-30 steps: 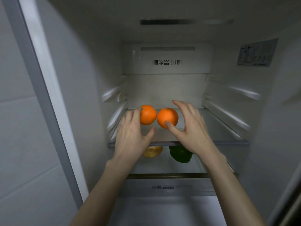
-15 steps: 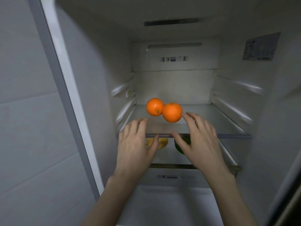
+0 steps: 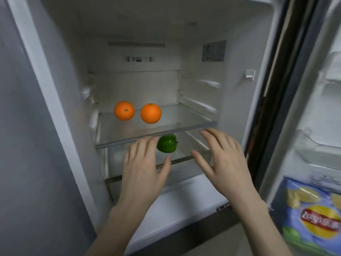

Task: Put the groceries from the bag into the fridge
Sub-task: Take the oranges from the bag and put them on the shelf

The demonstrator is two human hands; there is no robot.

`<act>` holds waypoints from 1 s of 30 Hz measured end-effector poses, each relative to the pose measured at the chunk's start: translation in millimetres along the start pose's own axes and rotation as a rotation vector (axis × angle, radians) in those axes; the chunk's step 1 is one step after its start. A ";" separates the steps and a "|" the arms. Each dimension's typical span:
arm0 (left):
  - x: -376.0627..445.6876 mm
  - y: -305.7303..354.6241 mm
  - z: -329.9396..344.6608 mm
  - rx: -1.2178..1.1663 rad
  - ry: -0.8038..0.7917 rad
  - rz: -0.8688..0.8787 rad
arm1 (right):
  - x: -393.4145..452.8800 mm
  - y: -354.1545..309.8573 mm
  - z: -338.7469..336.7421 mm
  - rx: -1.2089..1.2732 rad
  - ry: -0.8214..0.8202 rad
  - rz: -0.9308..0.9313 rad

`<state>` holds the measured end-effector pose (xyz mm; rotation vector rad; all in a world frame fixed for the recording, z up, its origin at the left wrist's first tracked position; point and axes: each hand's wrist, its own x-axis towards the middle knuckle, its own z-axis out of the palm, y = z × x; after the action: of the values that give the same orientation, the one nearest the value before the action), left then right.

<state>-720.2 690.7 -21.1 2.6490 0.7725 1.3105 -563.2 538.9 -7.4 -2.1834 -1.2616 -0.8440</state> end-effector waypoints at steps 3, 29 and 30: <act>-11.0 17.8 1.6 -0.094 -0.038 0.076 | -32.9 3.8 -28.2 -0.093 0.027 0.080; -201.2 347.5 -2.9 -0.750 -0.334 0.663 | -365.4 48.0 -310.1 -0.715 0.136 0.750; -214.2 363.0 -8.0 -0.771 -0.353 0.690 | -380.5 47.7 -323.6 -0.738 0.137 0.782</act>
<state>-689.0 272.6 -64.5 2.3855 -0.6323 0.8888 -755.7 78.2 -57.5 -2.7644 0.0774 -1.1711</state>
